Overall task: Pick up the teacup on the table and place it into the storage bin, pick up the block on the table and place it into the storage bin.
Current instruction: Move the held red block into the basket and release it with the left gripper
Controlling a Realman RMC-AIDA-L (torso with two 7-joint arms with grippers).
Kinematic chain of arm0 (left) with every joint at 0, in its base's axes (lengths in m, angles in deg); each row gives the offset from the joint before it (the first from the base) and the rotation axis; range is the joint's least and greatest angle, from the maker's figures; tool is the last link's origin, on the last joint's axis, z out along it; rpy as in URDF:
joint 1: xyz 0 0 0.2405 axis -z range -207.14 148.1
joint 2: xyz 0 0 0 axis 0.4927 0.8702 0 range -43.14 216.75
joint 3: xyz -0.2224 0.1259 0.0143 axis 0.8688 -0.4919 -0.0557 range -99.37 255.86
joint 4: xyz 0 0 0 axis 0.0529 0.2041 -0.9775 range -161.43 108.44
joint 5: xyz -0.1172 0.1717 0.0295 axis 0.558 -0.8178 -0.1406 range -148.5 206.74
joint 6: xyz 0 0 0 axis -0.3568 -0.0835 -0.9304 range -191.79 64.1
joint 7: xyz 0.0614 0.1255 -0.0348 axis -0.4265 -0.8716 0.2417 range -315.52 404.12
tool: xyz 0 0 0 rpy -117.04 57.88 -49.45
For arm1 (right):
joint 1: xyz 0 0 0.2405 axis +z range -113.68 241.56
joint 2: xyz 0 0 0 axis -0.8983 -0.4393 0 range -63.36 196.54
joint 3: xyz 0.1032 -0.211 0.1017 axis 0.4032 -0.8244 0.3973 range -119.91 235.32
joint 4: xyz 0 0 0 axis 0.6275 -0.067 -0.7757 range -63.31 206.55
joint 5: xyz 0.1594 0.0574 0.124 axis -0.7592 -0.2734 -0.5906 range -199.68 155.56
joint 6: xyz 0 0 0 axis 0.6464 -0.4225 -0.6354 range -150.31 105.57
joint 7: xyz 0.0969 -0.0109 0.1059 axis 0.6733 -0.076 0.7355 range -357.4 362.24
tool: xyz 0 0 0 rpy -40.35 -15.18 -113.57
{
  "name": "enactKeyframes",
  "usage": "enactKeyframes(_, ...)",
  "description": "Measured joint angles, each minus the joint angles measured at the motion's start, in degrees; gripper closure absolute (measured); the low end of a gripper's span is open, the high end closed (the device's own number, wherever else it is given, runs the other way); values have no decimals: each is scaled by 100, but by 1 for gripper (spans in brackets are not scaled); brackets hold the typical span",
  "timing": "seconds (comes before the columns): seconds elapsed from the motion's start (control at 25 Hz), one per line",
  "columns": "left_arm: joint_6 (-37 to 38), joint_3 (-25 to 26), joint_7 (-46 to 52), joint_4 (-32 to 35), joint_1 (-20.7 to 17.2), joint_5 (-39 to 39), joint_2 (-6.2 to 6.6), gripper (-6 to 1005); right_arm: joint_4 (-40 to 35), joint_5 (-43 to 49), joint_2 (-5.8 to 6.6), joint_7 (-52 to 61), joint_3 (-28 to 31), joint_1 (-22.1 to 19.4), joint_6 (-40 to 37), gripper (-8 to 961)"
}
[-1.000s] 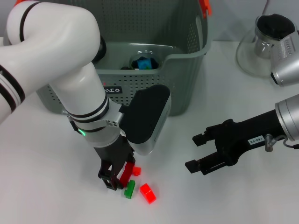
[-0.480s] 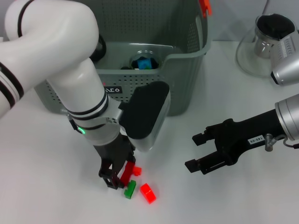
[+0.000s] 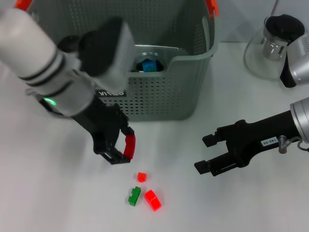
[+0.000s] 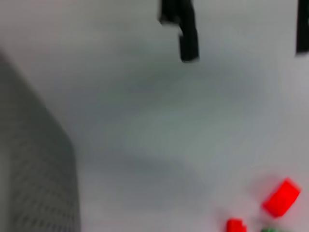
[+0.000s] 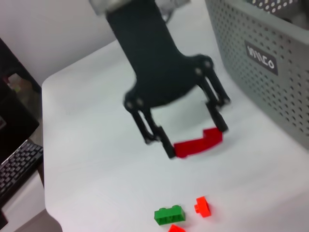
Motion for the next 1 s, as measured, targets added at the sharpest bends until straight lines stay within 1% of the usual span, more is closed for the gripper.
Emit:
enactKeyframes(0.08, 408, 586, -54, 190, -45, 166, 11, 332, -10, -10, 6, -6, 59, -11, -38, 42)
enactKeyframes(0.12, 692, 963, -57, 327, -65, 292, 30, 330, -12, -11, 9, -10, 87, -13, -55, 42)
enactKeyframes(0.24, 1338, 1720, -56, 633, -93, 621, 93, 325, -15, -14, 14, -20, 132, -13, -81, 41)
enactKeyframes(0.28, 1595, 2013, -47, 750, -97, 829, 151, 324, -15, -13, 14, -21, 141, -12, -85, 41)
enactKeyframes(0.32, 1762, 2186, -28, 814, -97, 993, 195, 322, -15, -14, 14, -22, 146, -12, -87, 41)
enactKeyframes(0.36, 1927, 2455, 48, 869, -85, 1241, 292, 320, -15, -13, 14, -23, 150, -12, -89, 40)
enactKeyframes(0.4, 1967, 2621, 147, 877, -67, 1431, 385, 319, -15, -14, 14, -23, 153, -9, -91, 40)
enactKeyframes(0.48, 1874, 2898, 409, 847, -17, 1773, 581, 316, -15, -14, 13, -30, 161, -7, -91, 39)
enactKeyframes(0.56, 1447, 2988, 682, 712, 41, 1991, 751, 312, -15, -14, 8, -43, 166, -9, -88, 40)
enactKeyframes(0.64, 913, 2969, 889, 578, 112, 2017, 837, 309, -15, -9, 4, -54, 168, -11, -77, 41)
enactKeyframes(0.68, 732, 2950, 962, 534, 146, 2006, 857, 307, -15, -9, 4, -59, 167, -11, -72, 41)
enactKeyframes(0.72, 320, 2877, 1110, 424, 227, 1952, 898, 306, -15, -8, 4, -61, 170, -11, -71, 41)
enactKeyframes(0.84, -474, 2682, 1334, 128, 399, 1840, 993, 301, -15, -8, 2, -62, 177, -3, -64, 41)
enactKeyframes(1.0, -1315, 2388, 1632, -316, 611, 1559, 1067, 295, -15, 12, 1, -68, 177, 37, -56, 41)
